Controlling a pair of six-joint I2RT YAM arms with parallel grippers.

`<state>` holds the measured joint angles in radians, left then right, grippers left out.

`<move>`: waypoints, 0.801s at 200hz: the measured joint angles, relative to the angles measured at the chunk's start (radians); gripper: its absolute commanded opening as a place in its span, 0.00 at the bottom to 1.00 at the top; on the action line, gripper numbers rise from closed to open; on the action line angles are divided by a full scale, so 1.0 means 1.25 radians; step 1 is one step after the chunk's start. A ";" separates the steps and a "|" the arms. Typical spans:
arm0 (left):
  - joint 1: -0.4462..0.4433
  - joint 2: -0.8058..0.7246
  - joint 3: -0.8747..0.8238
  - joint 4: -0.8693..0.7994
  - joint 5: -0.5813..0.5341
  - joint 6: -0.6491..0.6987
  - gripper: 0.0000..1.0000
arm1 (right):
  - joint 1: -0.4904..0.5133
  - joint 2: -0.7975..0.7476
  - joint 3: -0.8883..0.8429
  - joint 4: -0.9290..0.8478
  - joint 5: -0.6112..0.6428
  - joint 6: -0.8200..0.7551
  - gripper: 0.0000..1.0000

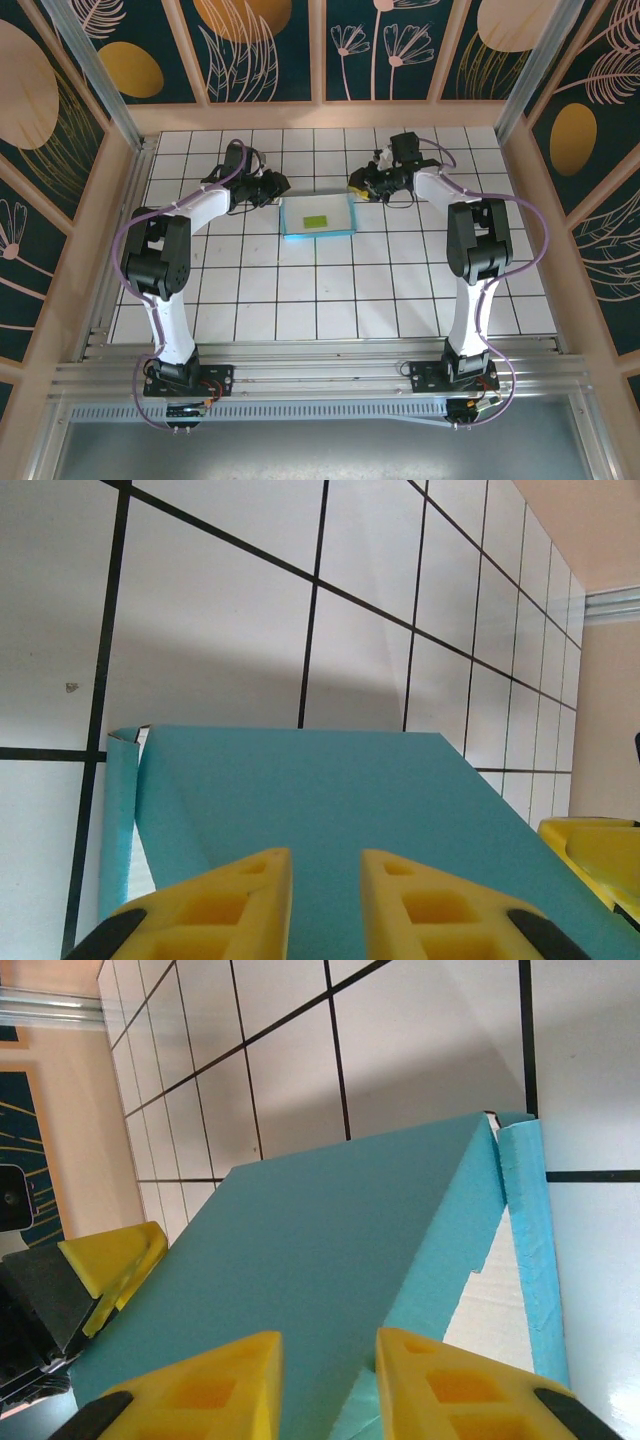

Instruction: Fold the paper box

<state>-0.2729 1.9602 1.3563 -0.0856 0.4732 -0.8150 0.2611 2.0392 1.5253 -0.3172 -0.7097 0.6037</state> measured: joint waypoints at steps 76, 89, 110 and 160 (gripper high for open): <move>0.000 0.007 -0.013 0.017 0.013 -0.007 0.22 | 0.016 0.000 -0.066 0.062 0.001 0.046 0.26; 0.000 0.007 -0.015 0.016 0.001 -0.004 0.24 | 0.019 0.000 -0.069 0.065 0.003 0.046 0.25; 0.000 0.006 -0.016 0.002 -0.039 0.012 0.33 | 0.020 0.000 -0.082 0.077 0.011 0.046 0.25; 0.000 -0.033 -0.019 -0.037 -0.130 0.056 0.45 | 0.022 -0.009 -0.094 0.077 0.048 0.032 0.31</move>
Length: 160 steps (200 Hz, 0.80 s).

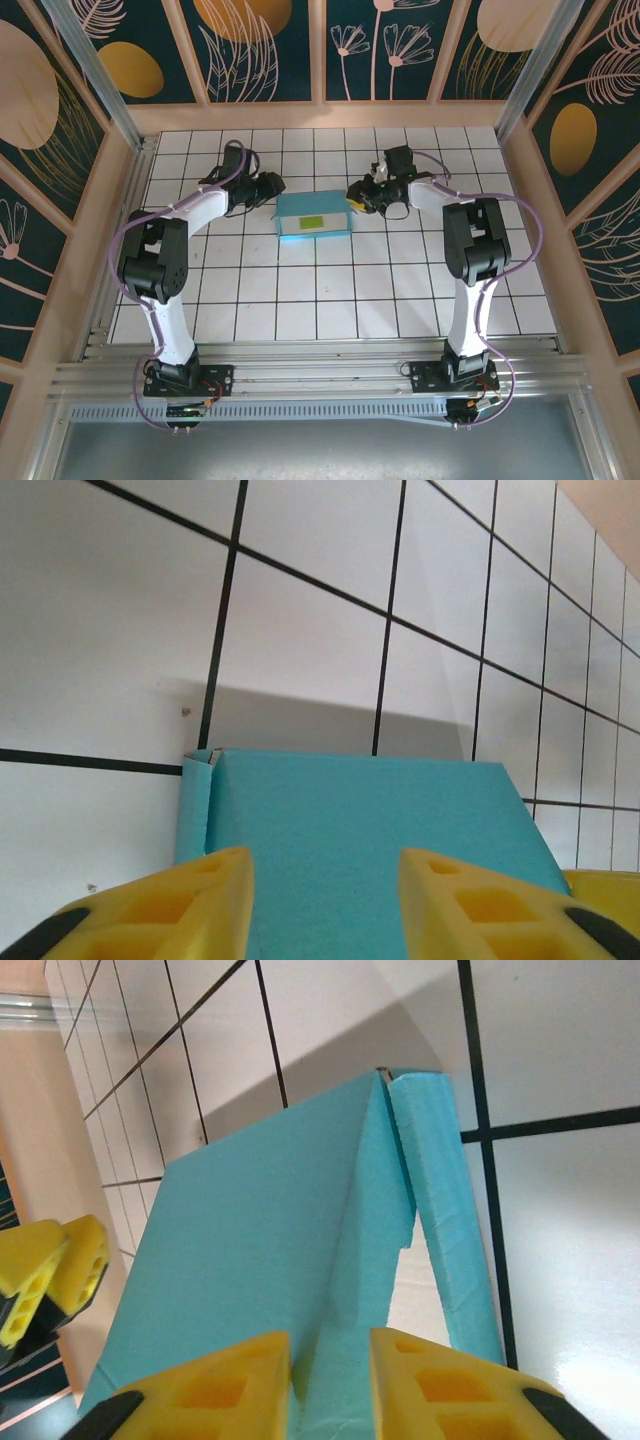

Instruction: Fold the paper box

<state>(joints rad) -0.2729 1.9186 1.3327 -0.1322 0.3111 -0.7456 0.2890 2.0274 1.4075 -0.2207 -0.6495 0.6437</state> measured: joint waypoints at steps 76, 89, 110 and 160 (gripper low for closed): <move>0.000 -0.024 -0.043 -0.009 0.005 0.010 0.44 | -0.005 -0.039 0.004 -0.007 0.025 -0.029 0.35; 0.000 -0.022 -0.047 -0.011 0.017 0.010 0.41 | -0.005 -0.039 0.004 -0.009 0.025 -0.029 0.34; 0.000 -0.016 -0.047 -0.011 0.029 0.010 0.32 | -0.001 -0.038 0.004 -0.012 0.025 -0.029 0.32; 0.000 0.003 -0.058 -0.001 0.065 0.005 0.26 | 0.023 -0.032 0.004 -0.010 0.021 -0.028 0.29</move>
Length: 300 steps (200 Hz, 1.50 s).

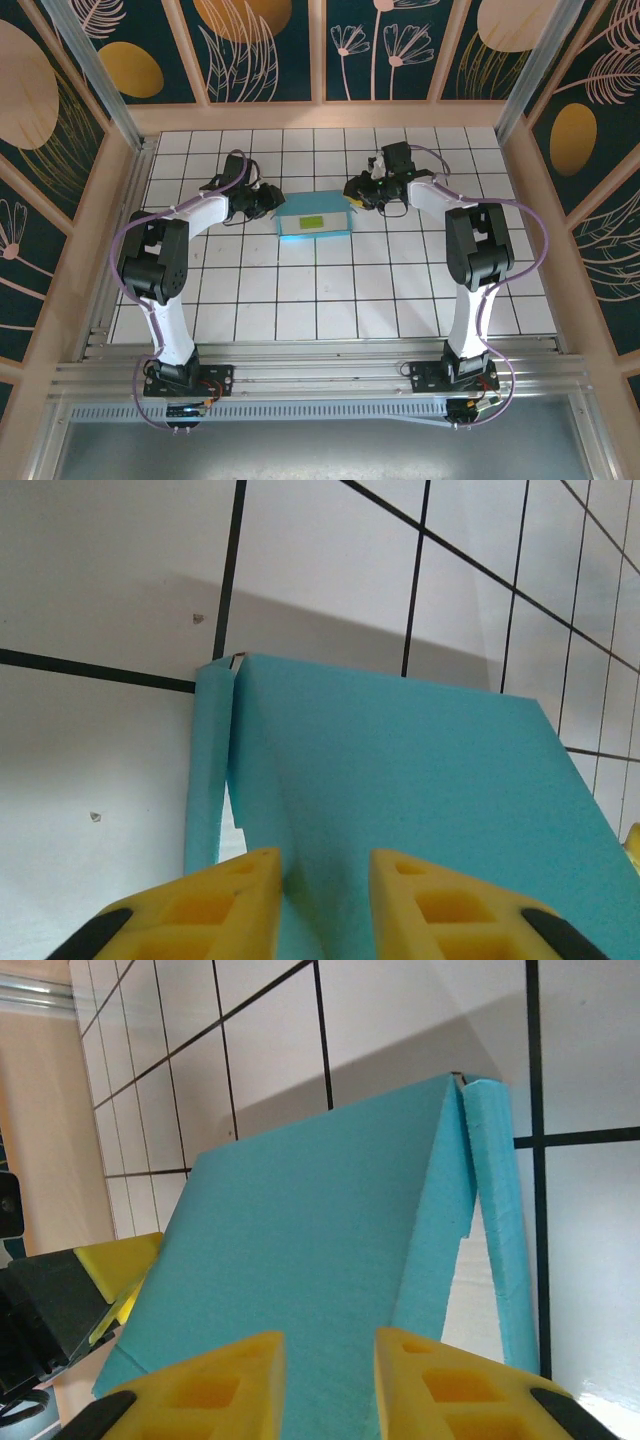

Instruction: Fold the paper box

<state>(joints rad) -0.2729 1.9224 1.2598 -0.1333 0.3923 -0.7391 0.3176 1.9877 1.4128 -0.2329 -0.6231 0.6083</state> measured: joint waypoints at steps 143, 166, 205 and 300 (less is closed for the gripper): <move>0.003 -0.015 -0.025 -0.009 -0.034 0.025 0.32 | 0.013 0.017 -0.012 -0.027 0.078 -0.044 0.32; 0.003 -0.038 -0.026 -0.020 -0.033 0.030 0.44 | 0.013 0.013 -0.008 -0.041 0.082 -0.055 0.37; 0.003 -0.074 -0.066 -0.019 -0.029 0.025 0.43 | 0.014 0.013 -0.002 -0.058 0.079 -0.064 0.37; -0.017 -0.057 -0.085 0.002 0.011 0.002 0.23 | 0.036 0.015 0.028 -0.062 0.061 -0.063 0.22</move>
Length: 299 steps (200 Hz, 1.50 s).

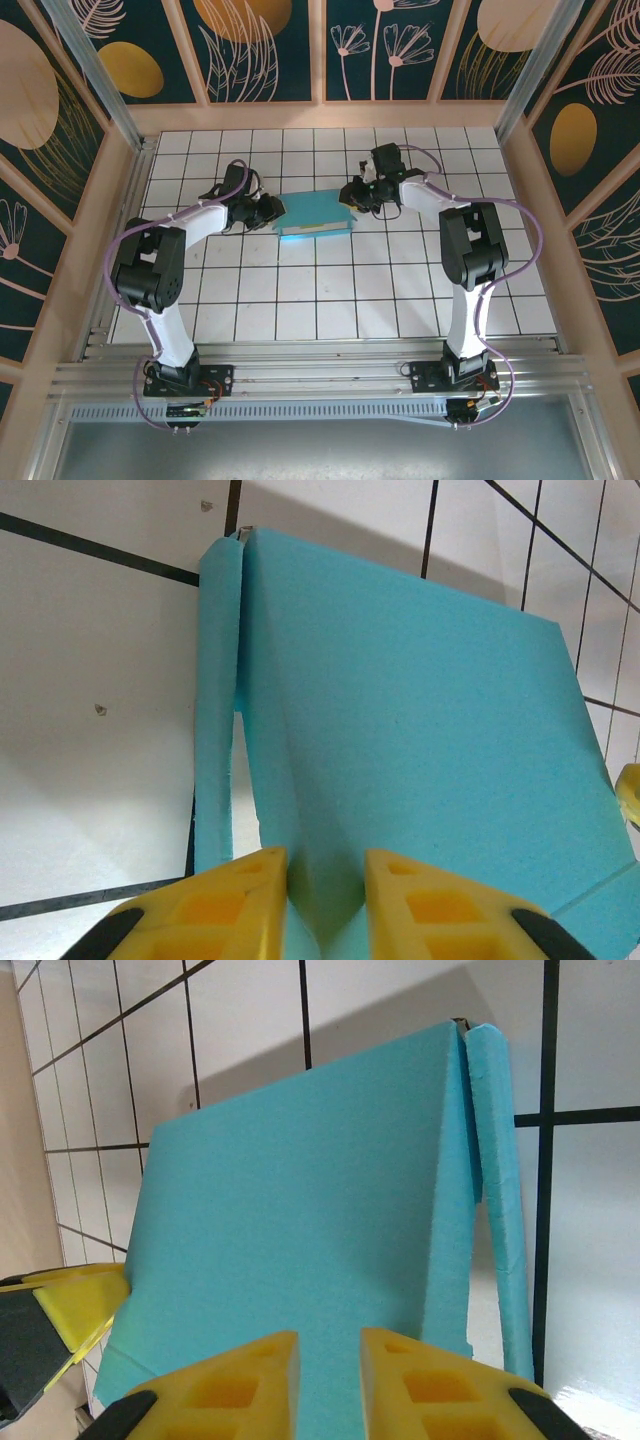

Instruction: Fold the paper box

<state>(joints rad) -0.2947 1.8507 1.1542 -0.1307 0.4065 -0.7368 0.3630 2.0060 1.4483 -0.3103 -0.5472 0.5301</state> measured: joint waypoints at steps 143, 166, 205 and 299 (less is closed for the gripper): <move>-0.001 0.020 0.000 0.005 -0.008 0.008 0.27 | 0.009 0.001 -0.078 0.078 0.007 0.039 0.26; -0.001 0.013 0.000 -0.007 -0.036 0.021 0.38 | 0.009 -0.022 -0.078 0.074 0.023 0.038 0.27; -0.001 -0.007 0.031 -0.062 -0.097 0.066 0.42 | 0.009 -0.062 -0.075 0.071 0.062 0.027 0.32; -0.001 -0.001 0.045 -0.078 -0.105 0.103 0.34 | 0.036 -0.012 -0.045 0.034 0.133 -0.043 0.43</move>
<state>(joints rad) -0.2958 1.8496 1.2110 -0.2276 0.2756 -0.6083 0.4076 1.9915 1.3926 -0.2680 -0.3809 0.4763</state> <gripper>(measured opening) 0.365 0.450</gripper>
